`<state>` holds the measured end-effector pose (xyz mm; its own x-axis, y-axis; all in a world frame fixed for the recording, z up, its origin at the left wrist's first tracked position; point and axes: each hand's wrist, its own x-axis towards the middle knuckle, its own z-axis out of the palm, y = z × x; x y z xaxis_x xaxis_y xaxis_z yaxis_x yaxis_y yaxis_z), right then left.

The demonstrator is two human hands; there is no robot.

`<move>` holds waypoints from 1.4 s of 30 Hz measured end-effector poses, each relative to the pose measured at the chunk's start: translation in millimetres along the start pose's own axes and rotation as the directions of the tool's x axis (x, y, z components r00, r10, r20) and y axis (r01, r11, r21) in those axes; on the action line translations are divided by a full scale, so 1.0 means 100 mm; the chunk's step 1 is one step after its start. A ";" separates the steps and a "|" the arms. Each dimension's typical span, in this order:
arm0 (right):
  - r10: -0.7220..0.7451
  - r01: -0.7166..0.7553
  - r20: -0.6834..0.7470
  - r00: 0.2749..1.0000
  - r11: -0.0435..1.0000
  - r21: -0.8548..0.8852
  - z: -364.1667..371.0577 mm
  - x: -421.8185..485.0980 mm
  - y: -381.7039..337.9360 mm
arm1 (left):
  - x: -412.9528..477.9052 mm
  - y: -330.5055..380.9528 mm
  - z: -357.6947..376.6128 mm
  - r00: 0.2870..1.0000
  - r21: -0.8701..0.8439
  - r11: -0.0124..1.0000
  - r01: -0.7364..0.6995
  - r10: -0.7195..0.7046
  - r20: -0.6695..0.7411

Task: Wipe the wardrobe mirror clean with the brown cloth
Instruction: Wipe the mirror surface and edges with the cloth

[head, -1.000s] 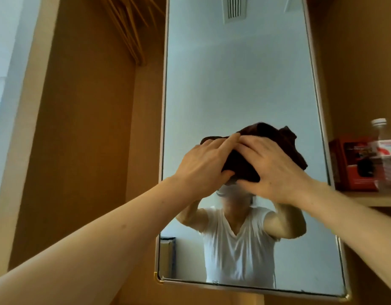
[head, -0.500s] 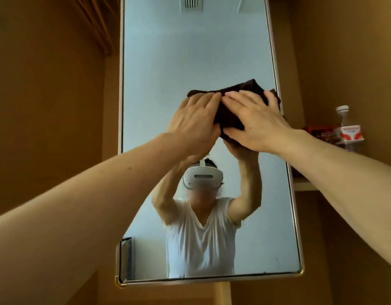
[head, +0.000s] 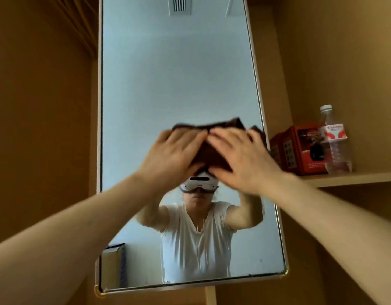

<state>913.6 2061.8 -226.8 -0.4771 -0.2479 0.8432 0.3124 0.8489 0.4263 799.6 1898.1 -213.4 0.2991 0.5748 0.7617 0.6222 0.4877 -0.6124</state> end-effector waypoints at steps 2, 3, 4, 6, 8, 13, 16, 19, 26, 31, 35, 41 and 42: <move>0.068 -0.068 0.005 0.998 0.997 0.034 -0.14 0.35 0.16 | 0.30 -0.13 -0.06 0.995 -0.021 0.995 0.099 -0.099 0.000; 0.087 -0.088 0.012 0.996 0.994 0.057 -0.20 0.48 0.21 | 0.41 -0.16 -0.07 0.990 -0.037 0.990 0.139 -0.140 -0.010; 0.097 -0.098 0.017 0.995 0.992 0.074 -0.24 0.56 0.24 | 0.47 -0.18 -0.07 0.984 -0.052 0.983 0.174 -0.175 -0.024; 0.108 -0.108 0.006 0.994 0.992 0.068 -0.23 0.57 0.22 | 0.44 -0.14 -0.05 0.978 -0.074 0.977 0.199 -0.203 -0.050; 0.103 -0.102 -0.026 0.994 0.994 0.040 -0.12 0.35 0.10 | 0.24 -0.03 -0.01 0.984 -0.089 0.983 0.163 -0.169 -0.063; -0.029 0.033 -0.061 0.998 0.998 0.060 0.17 -0.34 -0.24 | -0.40 0.23 0.16 0.997 -0.097 0.995 0.008 -0.015 -0.078; -0.081 0.083 -0.057 0.995 0.996 0.036 0.14 -0.21 -0.10 | -0.25 0.10 0.14 0.994 -0.032 0.998 -0.057 0.054 -0.097; 0.025 -0.022 -0.064 0.998 0.999 0.046 -0.07 0.31 0.17 | 0.26 -0.15 0.02 0.995 -0.027 0.999 0.046 -0.048 -0.089; 0.182 -0.172 -0.079 0.980 0.979 0.110 -0.23 0.75 0.30 | 0.72 -0.33 -0.04 0.978 -0.090 0.982 0.167 -0.177 -0.109; 0.036 -0.025 -0.132 0.991 0.997 0.079 0.07 0.04 -0.09 | -0.02 -0.06 0.20 0.977 -0.087 0.996 -0.003 -0.016 -0.214; -0.005 0.015 -0.130 0.991 0.997 0.076 0.07 0.11 0.03 | 0.08 -0.20 0.22 0.970 -0.039 0.995 -0.093 0.082 -0.231; 0.152 -0.145 -0.029 0.988 0.976 0.162 -0.36 1.02 0.54 | 0.95 -0.45 0.00 0.965 -0.085 0.982 0.167 -0.180 -0.190; 0.156 -0.150 -0.019 0.988 0.972 0.182 -0.38 1.05 0.55 | 0.98 -0.44 0.01 0.959 -0.099 0.978 0.184 -0.200 -0.200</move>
<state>911.6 2064.6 -102.3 -0.4069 -0.1217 0.9053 0.2252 0.9472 0.2285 800.7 1933.1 -112.0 0.3068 0.3225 0.8955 0.7351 0.5173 -0.4381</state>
